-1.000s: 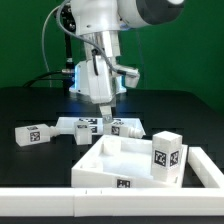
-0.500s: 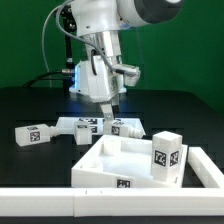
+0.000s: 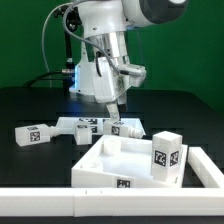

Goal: Assemble square table

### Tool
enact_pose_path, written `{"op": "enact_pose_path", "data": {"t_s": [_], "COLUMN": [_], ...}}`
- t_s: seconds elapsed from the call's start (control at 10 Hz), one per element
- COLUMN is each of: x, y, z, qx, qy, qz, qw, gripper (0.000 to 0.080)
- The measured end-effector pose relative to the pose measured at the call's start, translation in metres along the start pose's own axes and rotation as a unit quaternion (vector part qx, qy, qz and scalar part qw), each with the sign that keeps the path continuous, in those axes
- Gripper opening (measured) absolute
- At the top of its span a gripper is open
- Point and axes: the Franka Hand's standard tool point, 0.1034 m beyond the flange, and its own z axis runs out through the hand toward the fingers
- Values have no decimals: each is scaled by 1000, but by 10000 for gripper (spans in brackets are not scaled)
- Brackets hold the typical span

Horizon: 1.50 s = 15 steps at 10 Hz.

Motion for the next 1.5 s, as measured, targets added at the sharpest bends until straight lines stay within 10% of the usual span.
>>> {"op": "enact_pose_path", "data": {"t_s": [0.7,1.1,1.5], "x": [0,2,-25], "y": [20,21,27], "z": [32,33,36], "qx": [-22,-23,-22], "qy": [36,38,53], "qz": [10,11,-131], "qw": [999,999,990], "gripper": [649,282,282]}}
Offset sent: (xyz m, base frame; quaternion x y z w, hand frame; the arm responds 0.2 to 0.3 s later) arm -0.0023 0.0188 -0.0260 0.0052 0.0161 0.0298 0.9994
